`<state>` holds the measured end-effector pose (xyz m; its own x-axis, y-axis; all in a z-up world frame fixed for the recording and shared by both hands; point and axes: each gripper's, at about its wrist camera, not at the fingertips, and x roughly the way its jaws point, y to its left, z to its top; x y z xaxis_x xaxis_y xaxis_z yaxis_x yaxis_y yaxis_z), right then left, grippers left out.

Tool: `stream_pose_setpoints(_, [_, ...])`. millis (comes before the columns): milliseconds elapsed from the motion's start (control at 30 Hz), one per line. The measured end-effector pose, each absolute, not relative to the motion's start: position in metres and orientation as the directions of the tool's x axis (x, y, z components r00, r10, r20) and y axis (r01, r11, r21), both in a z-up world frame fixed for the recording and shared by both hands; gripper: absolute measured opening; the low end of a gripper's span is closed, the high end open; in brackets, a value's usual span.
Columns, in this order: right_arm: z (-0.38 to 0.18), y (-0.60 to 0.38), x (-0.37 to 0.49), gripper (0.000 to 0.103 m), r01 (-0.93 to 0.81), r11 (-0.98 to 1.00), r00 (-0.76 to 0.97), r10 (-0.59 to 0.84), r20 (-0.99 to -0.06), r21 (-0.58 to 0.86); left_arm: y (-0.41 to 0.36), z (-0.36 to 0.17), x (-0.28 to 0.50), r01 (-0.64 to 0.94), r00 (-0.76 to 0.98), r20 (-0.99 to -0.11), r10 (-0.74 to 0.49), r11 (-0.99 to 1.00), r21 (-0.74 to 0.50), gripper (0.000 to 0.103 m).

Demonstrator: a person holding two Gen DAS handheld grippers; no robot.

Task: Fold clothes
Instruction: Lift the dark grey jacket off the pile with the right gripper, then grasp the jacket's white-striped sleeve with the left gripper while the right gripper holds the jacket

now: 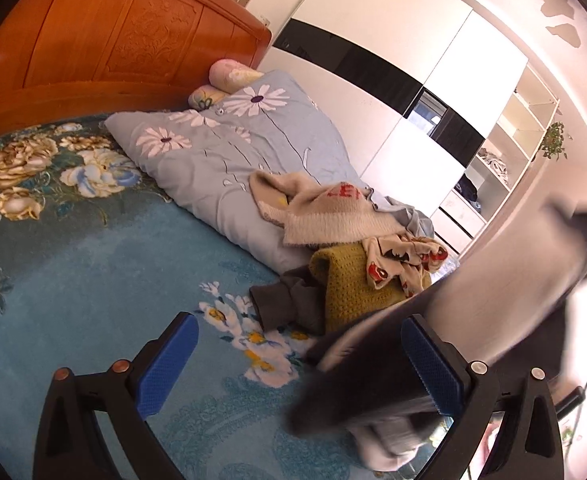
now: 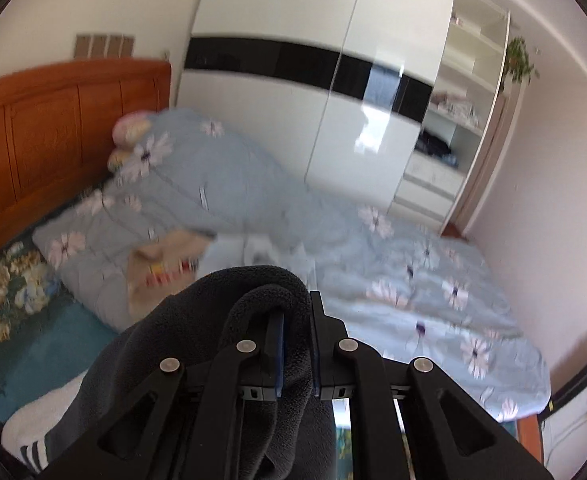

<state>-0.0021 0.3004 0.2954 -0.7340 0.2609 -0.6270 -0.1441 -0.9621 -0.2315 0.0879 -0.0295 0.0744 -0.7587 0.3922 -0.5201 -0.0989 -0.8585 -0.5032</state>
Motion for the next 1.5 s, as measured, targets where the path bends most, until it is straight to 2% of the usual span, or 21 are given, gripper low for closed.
stream_pose_setpoints(100, [0.199,0.328,-0.002,0.011,-0.161,-0.964,-0.57,0.266,-0.777,-0.212,-0.028,0.072,0.089,-0.104,-0.739,-0.54,0.402,-0.861,-0.499,0.103])
stream_pose_setpoints(233, [0.112,0.349,0.022,0.011,-0.159,-0.95,-0.425,0.313,-0.85,-0.27,-0.012,0.063,0.083,-0.119,-0.667,-0.604,0.435,-0.864,-0.49,0.103])
stream_pose_setpoints(333, [0.096,0.368,0.039,0.011,-0.172,-0.95,-0.421,0.31,-0.852,-0.261,0.004,0.047,0.076,-0.114,-0.58,-0.659,0.48,-0.848,-0.517,0.103])
stream_pose_setpoints(533, [0.129,0.401,0.046,0.012,-0.251,-0.966,-0.517,0.189,-0.835,-0.064,0.034,0.014,0.061,-0.061,-0.451,-0.734,0.508,-0.838,-0.543,0.102])
stream_pose_setpoints(733, [0.116,0.391,0.052,0.012,-0.2,-0.976,-0.509,0.176,-0.843,-0.083,0.049,0.015,0.055,-0.098,-0.448,-0.762,0.468,-0.873,-0.478,0.102])
stream_pose_setpoints(800, [0.117,0.393,0.054,0.012,-0.201,-0.978,-0.516,0.154,-0.843,-0.056,0.067,0.025,0.055,-0.193,-0.458,-0.77,0.444,-0.895,-0.401,0.102])
stream_pose_setpoints(1000, [0.134,0.398,0.05,0.012,-0.194,-0.98,-0.548,0.076,-0.833,0.038,0.133,0.052,0.06,-0.486,-0.548,-0.767,0.334,-0.873,-0.032,0.102])
stream_pose_setpoints(1100, [0.138,0.394,0.05,0.012,-0.175,-0.984,-0.555,0.068,-0.829,0.037,0.153,0.05,0.059,-0.547,-0.598,-0.755,0.27,-0.826,0.137,0.102])
stream_pose_setpoints(1333, [0.14,0.39,0.052,0.012,-0.153,-0.987,-0.558,0.049,-0.828,0.045,0.179,0.041,0.057,-0.612,-0.66,-0.721,0.211,-0.707,0.353,0.099])
stream_pose_setpoints(1433, [0.144,0.387,0.051,0.012,-0.147,-0.988,-0.561,0.041,-0.827,0.051,0.19,0.036,0.066,-0.647,-0.681,-0.701,0.212,-0.622,0.441,0.087])
stream_pose_setpoints(1467, [0.146,0.386,0.051,0.012,-0.145,-0.988,-0.564,0.037,-0.825,0.055,0.193,0.034,0.067,-0.659,-0.679,-0.701,0.215,-0.6,0.454,0.078])
stream_pose_setpoints(1500, [0.148,0.384,0.051,0.012,-0.141,-0.988,-0.566,0.031,-0.823,0.06,0.195,0.032,0.067,-0.67,-0.674,-0.706,0.218,-0.584,0.459,0.062])
